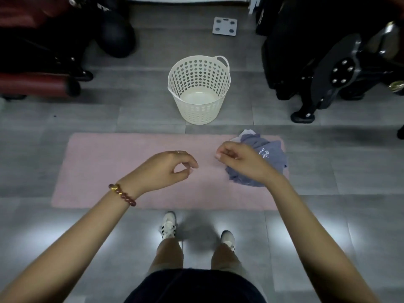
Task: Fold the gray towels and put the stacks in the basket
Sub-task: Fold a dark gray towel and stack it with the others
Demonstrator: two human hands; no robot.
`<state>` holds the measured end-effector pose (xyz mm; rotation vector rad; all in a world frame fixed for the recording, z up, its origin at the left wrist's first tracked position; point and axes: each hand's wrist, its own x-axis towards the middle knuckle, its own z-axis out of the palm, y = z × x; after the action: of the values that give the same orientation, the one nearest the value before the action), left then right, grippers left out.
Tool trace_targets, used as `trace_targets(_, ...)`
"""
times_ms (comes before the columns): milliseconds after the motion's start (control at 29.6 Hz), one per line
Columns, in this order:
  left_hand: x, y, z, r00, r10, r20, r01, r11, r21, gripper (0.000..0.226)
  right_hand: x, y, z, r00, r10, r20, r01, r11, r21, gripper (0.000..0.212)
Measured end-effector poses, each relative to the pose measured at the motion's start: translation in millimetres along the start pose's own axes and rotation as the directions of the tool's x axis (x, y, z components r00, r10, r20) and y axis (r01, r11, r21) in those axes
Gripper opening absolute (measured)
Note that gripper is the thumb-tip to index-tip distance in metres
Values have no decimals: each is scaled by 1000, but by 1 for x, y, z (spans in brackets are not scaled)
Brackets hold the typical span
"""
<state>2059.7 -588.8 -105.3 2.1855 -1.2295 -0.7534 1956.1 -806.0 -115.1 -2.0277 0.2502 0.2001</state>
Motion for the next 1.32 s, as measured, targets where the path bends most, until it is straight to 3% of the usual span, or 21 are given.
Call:
trace_targets(169,71,-92,-3,993,4,119,12,990,-137,21,62,81,36,947,307,-98,-276,928,249,24)
trace_targets(372,164,-194,64,988,-101,116,144,873,-466,13,108,233,76,773,606,-187,-509,768,389,34)
trace_targets(507,224,-258,145,991,-50,128,103,886,-452,20,131,349,95,614,728,-305,-541,669,510,26)
trace_targets(609,266,-312,214,987,32,161,31,927,-375,15,156,440,111,511,733,-449,-526,680,511,13)
trace_targets(642,279,-330,236,983,55,173,6,942,-336,16,167,471,116,456,735,-502,-557,676,483,20)
trace_targets(710,301,-364,278,980,90,177,-46,970,-239,18,186,521,122,320,743,-588,-646,625,438,65)
trace_targets(744,314,-382,298,978,116,173,-81,977,-196,18,193,544,125,270,724,-635,-658,620,427,77)
trace_targets(778,327,-399,316,975,144,167,-116,979,-165,18,201,569,129,253,699,-669,-650,635,417,83)
trace_targets(845,353,-430,345,966,195,169,-180,979,-97,19,212,622,141,307,648,-697,-601,699,386,84)
trace_targets(913,371,-453,370,954,257,152,-256,966,-22,18,218,671,158,383,604,-699,-549,757,354,75)
trace_targets(947,375,-461,380,951,279,133,-282,959,3,18,219,691,167,377,584,-719,-533,771,348,64)
trace_targets(1048,371,-473,404,947,312,78,-311,950,-31,17,210,721,192,207,459,-864,-522,799,299,11)
trace_targets(1082,363,-476,412,947,311,84,-307,950,-60,17,205,724,201,211,417,-884,-518,815,261,6)
trace_targets(1183,342,-484,432,931,336,144,-337,941,-18,17,186,734,216,280,395,-875,-470,851,235,15)
trace_targets(1217,339,-486,435,924,348,159,-355,935,12,18,184,733,215,268,403,-875,-441,859,260,15)
trace_targets(1319,332,-484,434,912,387,138,-399,914,70,21,189,727,196,116,513,-851,-208,850,484,17)
